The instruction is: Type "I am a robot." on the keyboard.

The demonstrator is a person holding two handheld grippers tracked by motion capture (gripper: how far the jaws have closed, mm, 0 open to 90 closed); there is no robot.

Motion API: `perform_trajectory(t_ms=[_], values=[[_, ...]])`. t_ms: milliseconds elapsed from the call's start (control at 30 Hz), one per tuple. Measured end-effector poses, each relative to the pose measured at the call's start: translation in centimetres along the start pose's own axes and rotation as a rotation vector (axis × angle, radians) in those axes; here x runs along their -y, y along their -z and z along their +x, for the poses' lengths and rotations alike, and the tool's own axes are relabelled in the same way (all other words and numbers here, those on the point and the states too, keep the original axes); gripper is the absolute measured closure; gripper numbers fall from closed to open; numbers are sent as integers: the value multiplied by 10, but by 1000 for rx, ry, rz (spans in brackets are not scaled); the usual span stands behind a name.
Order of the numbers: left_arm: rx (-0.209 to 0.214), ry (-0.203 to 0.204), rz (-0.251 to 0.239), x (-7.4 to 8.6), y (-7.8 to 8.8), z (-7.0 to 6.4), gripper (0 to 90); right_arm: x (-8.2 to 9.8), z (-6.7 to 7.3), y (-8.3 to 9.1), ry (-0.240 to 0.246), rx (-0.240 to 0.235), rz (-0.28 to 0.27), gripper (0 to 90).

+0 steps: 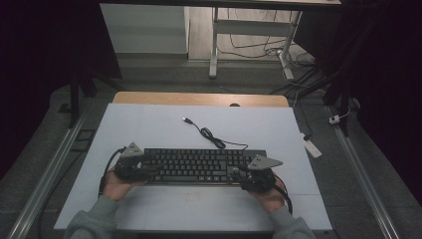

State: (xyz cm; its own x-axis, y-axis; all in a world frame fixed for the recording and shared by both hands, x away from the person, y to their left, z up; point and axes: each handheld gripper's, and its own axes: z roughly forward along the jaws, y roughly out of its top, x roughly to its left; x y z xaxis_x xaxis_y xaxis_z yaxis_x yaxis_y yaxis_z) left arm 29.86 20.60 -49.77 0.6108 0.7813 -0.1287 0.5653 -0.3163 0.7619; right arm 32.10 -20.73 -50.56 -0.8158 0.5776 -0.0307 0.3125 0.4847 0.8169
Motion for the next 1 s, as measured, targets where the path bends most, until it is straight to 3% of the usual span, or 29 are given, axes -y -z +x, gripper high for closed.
perform_trajectory(t_ms=[667, 833, 967, 1000], values=[[-2, -4, 11, 0, -3, -2, 365, -10, 9, -12, -16, -30, -16, 570], [-1, -10, 17, 0, -3, -3, 365, -17, 16, -21, 0, -62, -14, 656], [-1, -12, 19, 0, -4, -3, 364, -24, 22, -28, 21, -91, -2, 814], [-2, -11, 19, 0, -4, -3, 364, -24, 22, -28, 21, -91, -2, 814]])
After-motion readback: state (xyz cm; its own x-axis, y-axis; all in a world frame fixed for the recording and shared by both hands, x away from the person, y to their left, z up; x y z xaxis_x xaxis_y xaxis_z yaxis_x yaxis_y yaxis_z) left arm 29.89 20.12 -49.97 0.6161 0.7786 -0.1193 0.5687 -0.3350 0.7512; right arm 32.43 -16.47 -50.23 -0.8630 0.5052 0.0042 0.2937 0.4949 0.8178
